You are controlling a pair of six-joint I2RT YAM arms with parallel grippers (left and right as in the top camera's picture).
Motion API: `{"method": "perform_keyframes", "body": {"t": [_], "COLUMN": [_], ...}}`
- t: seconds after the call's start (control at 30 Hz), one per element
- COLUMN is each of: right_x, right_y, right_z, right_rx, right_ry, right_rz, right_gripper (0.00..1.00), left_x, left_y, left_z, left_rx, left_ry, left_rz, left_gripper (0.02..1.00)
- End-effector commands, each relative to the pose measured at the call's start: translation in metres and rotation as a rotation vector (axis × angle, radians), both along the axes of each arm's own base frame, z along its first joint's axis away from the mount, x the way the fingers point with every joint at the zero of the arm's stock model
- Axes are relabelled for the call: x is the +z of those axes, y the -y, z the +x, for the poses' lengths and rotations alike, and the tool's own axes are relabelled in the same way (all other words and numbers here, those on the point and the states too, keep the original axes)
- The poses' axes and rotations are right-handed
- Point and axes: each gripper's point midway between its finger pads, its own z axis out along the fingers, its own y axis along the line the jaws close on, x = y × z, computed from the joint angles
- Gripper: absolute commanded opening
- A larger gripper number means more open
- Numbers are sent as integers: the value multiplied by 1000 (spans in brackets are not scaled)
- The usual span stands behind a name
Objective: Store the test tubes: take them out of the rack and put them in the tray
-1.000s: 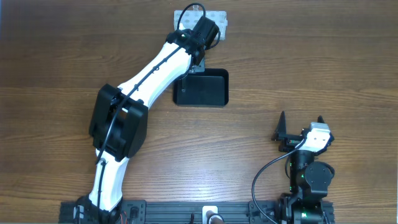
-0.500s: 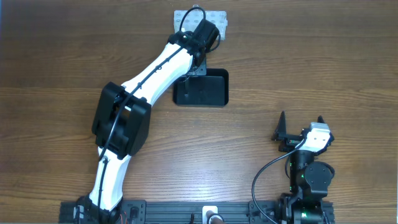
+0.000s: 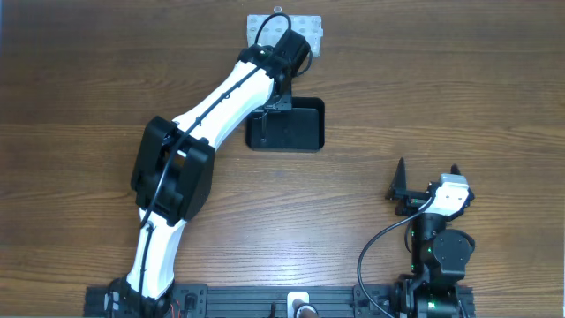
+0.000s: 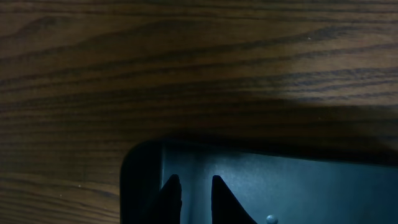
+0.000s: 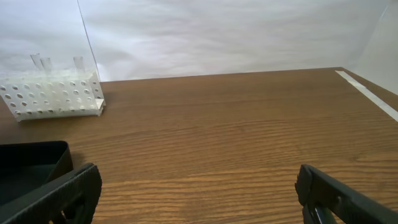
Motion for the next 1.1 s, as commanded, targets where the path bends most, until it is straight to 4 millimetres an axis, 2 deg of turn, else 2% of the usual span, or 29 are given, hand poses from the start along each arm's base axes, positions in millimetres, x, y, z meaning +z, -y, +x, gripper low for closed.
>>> {"method": "perform_keyframes", "body": {"t": [0.03, 0.2, 0.4, 0.63, 0.93, 1.1], "right_x": [-2, -2, -2, -2, -2, -2], "right_y": [1, 1, 1, 1, 1, 1], "right_z": [0, 0, 0, 0, 0, 0], "right_rx": [-2, -2, -2, -2, -2, -2], "right_ry": [1, 1, 1, 1, 1, 1], "right_rz": [-2, -2, -2, -2, -2, -2], "right_gripper": [991, 991, 991, 991, 993, 991], "left_x": [-11, -12, -22, -22, -22, -19], "left_y": [-9, -10, -9, -9, -9, -9], "left_z": [1, 1, -2, -2, -2, -2], "left_rx": [27, 29, 27, 28, 28, 27], "left_ry": [-23, -24, -50, -51, -53, -50], "left_rz": [12, 13, 11, 12, 12, 6], "left_gripper": [115, 117, 137, 148, 264, 292]}}
